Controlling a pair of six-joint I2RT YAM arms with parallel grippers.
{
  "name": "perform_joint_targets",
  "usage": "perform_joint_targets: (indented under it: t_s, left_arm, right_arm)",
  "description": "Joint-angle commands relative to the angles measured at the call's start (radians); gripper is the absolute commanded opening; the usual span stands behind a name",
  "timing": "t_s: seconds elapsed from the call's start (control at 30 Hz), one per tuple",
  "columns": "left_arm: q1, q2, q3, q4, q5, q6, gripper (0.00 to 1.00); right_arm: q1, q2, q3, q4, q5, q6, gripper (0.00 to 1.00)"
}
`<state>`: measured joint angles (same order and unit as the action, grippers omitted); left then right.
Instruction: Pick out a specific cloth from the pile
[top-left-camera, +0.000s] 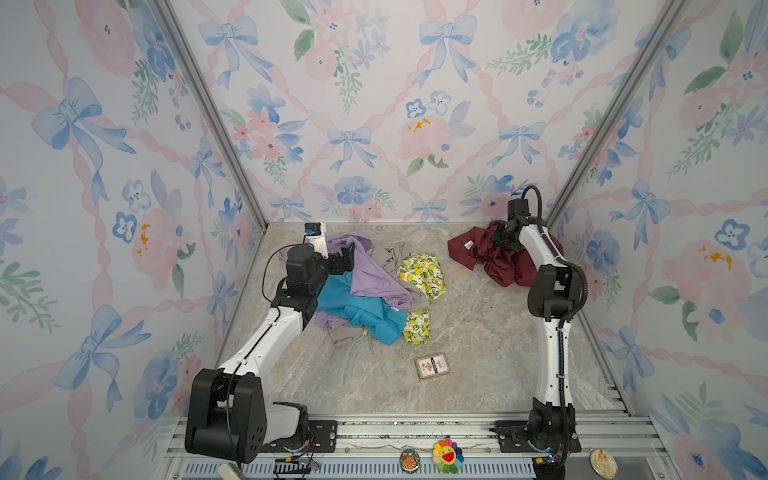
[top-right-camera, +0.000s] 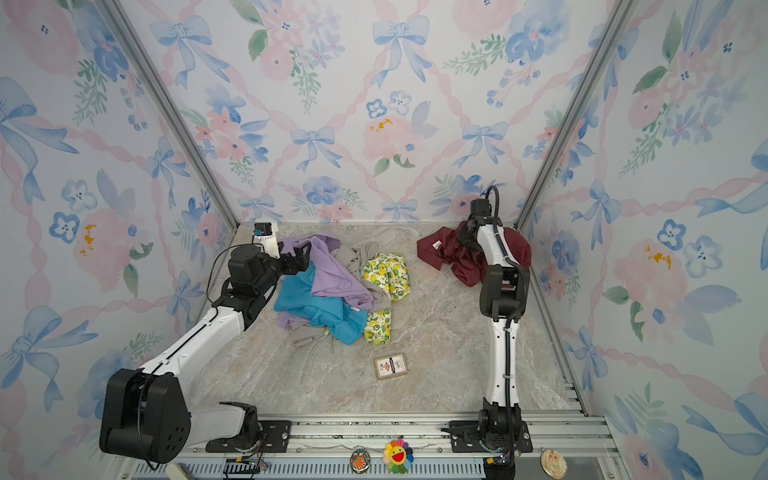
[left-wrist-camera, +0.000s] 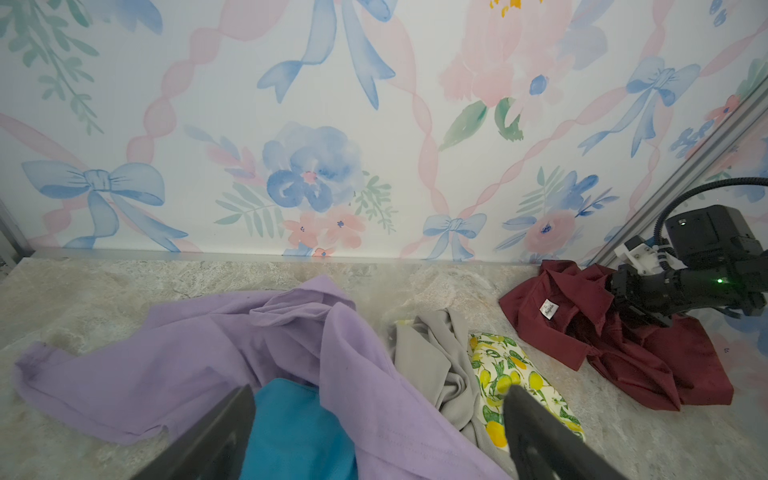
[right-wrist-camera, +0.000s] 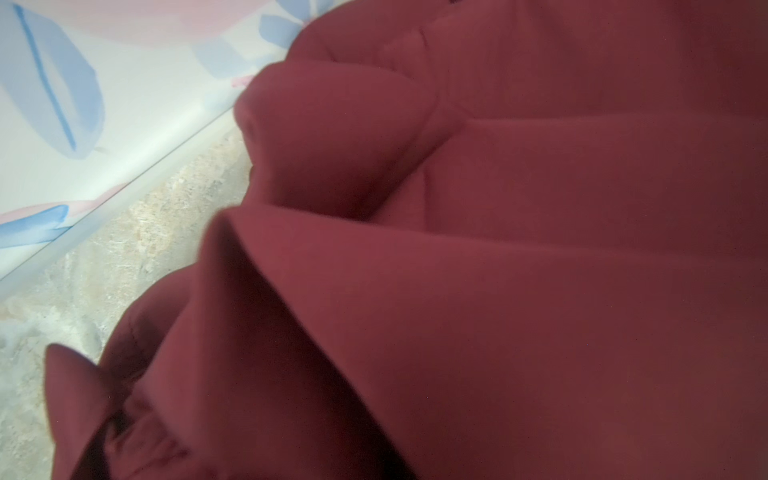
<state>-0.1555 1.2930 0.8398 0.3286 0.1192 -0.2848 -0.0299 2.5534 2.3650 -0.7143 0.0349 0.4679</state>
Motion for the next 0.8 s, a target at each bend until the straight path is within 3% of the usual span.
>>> perform_joint_targets:
  t_s: [0.0, 0.07, 0.23, 0.63, 0.77]
  left_arm:
    - [0.008, -0.007, -0.022, 0.019, -0.021, 0.014, 0.95]
    - [0.007, -0.008, -0.024, 0.020, -0.023, 0.014, 0.95]
    - [0.007, 0.001, -0.023, 0.024, -0.007, 0.007, 0.95]
    - [-0.009, -0.038, -0.039, 0.041, -0.015, -0.005, 0.97]
    - [-0.022, -0.056, -0.055, 0.051, -0.093, -0.015, 0.98]
  right_arm:
    - [0.029, -0.057, -0.033, 0.099, -0.001, 0.032, 0.39]
    - [0.035, -0.095, -0.044, 0.112, 0.017, 0.031, 0.49]
    - [0.036, -0.204, -0.098, 0.074, 0.066, 0.048, 0.63]
    - [0.046, -0.599, -0.503, 0.321, 0.057, 0.055, 0.81]
    - [0.075, -0.772, -0.702, 0.428, 0.089, -0.025, 0.97]
